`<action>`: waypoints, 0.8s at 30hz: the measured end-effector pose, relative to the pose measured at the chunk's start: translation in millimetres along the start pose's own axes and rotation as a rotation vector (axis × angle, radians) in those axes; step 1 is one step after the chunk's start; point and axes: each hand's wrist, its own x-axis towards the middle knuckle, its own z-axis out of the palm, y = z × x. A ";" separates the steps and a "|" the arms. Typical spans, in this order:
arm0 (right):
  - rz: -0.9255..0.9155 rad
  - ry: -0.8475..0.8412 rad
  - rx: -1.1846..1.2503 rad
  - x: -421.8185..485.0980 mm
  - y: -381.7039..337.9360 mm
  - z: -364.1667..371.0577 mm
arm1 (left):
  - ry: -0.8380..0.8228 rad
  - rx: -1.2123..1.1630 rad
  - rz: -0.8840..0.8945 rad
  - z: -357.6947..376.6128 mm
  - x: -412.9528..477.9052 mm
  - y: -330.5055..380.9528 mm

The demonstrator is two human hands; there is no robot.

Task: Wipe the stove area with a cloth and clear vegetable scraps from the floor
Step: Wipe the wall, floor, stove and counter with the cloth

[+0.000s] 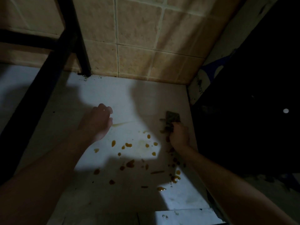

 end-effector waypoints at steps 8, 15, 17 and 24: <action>-0.122 -0.011 0.017 8.4 9.1 -0.9 | 0.007 -0.015 0.006 2.6 -1.2 5.1; 0.172 0.069 0.107 40.0 27.7 -14.2 | -0.006 -0.018 -0.058 1.3 -4.8 -26.3; 0.158 0.074 0.123 36.8 13.9 -10.4 | -0.002 -0.029 -0.088 2.5 -6.8 -32.2; -0.233 -0.071 0.208 3.7 -88.1 16.6 | 0.048 -0.032 -0.155 7.8 -24.0 -41.3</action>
